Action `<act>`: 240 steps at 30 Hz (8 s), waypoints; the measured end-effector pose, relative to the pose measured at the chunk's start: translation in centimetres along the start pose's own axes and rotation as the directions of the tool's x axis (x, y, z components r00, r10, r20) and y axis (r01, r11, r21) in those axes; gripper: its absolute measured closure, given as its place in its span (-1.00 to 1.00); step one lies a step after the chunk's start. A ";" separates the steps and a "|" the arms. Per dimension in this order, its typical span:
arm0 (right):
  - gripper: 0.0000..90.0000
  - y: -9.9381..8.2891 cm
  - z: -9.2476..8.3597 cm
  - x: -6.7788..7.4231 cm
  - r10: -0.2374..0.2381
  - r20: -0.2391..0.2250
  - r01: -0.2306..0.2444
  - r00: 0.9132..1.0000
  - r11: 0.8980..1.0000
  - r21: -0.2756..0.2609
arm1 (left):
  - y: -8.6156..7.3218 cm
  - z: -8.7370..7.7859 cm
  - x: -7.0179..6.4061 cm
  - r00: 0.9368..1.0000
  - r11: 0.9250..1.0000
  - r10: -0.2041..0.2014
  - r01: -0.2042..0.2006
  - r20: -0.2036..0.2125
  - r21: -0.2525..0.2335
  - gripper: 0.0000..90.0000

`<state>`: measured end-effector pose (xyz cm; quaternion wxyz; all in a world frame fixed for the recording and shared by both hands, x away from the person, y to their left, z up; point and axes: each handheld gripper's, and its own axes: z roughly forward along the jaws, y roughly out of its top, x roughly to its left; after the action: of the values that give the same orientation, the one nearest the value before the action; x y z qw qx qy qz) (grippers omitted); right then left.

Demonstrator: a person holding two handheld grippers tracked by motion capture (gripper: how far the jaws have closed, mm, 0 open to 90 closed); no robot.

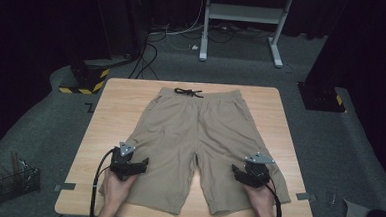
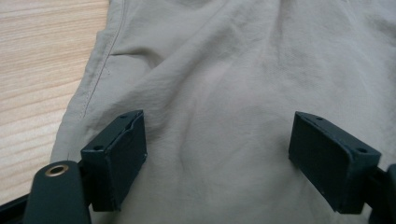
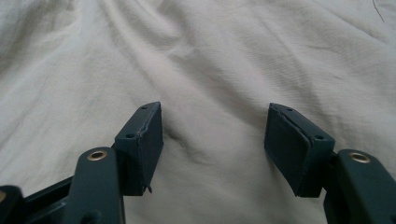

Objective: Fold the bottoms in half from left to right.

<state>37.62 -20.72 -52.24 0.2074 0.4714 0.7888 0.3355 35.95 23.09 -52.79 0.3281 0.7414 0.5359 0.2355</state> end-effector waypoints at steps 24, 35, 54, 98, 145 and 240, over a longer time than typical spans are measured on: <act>-0.17 -0.2 -0.8 1.1 -0.020 -0.017 0.021 1.000 0.999 0.046 | -1.8 -2.0 -1.1 1.000 1.000 -0.018 0.019 -0.025 0.002 -0.54; -0.17 -1.5 -2.1 2.1 -0.049 -0.039 0.050 0.998 0.998 0.034 | -2.9 -3.1 -1.6 0.999 1.000 -0.023 0.023 -0.025 0.001 -0.57; -0.09 3.3 -1.2 0.4 0.006 -0.067 -0.014 0.998 0.993 -0.121 | 3.3 -2.3 -2.1 0.992 0.993 0.031 -0.017 0.120 -0.115 -0.42; -0.09 6.3 6.7 -0.9 0.043 0.077 -0.042 0.996 0.999 -0.018 | 7.0 7.4 -2.6 0.999 0.999 0.045 -0.045 0.020 -0.021 -0.27; -0.24 -2.5 -3.3 7.8 0.021 -0.005 -0.021 1.000 1.000 0.014 | -0.3 -1.1 -6.3 0.991 0.997 0.081 -0.082 0.103 0.011 -0.34; -0.07 6.3 4.0 9.4 -0.141 -0.187 0.134 0.972 0.990 -0.052 | 11.2 0.8 1.6 0.953 0.999 0.003 0.013 0.303 -0.052 0.95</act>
<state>39.54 -8.98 -50.55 0.1629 0.3774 0.8291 0.3790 44.23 22.03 -45.05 0.4264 0.7585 0.4747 0.1324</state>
